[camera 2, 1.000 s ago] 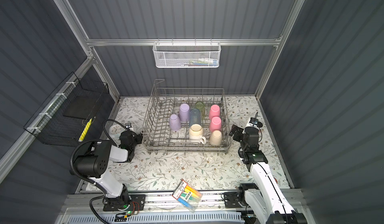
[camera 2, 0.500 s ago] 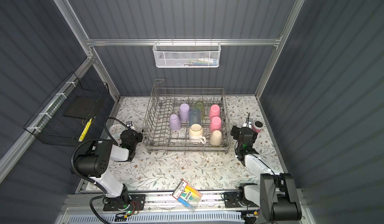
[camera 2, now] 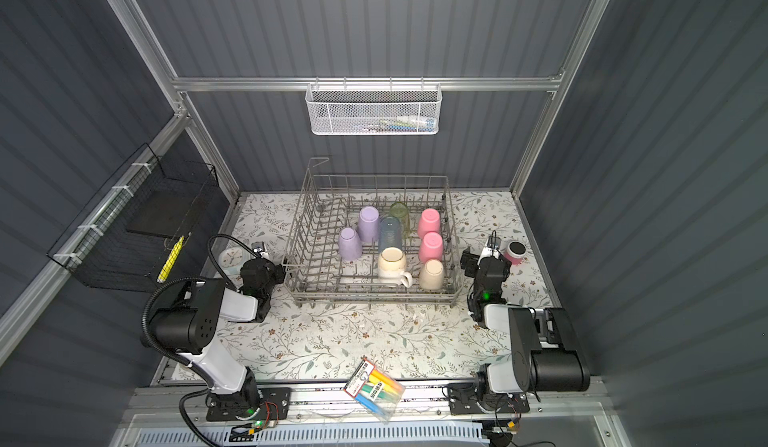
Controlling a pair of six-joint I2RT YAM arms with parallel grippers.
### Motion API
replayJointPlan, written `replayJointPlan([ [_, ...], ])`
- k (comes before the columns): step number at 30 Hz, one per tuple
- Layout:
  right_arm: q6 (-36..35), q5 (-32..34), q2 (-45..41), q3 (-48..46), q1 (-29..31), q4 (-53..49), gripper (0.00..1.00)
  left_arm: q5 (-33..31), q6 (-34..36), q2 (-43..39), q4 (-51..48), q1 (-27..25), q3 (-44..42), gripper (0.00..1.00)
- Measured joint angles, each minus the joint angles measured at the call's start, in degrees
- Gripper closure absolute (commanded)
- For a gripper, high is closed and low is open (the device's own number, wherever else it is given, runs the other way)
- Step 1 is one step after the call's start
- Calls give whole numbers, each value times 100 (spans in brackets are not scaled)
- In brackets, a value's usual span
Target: Load the cups into the dish rack
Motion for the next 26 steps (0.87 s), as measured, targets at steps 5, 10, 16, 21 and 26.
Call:
replayJointPlan([
  [5, 0, -31, 50, -52, -28, 164, 1, 0, 0, 0, -2, 0, 0, 0],
  [10, 0, -44, 57, -55, -37, 295, 1, 0, 0, 0, 0, 0, 0, 0],
  [16, 0, -42, 59, -55, -37, 345, 1, 0, 0, 0, -2, 0, 0, 0],
  [21, 0, -44, 59, -55, -37, 350, 1, -22, 17, 0, -11, -15, 11, 0],
  [26, 0, -44, 59, -55, -37, 352, 1, -72, 66, 0, -24, -72, 74, 0],
])
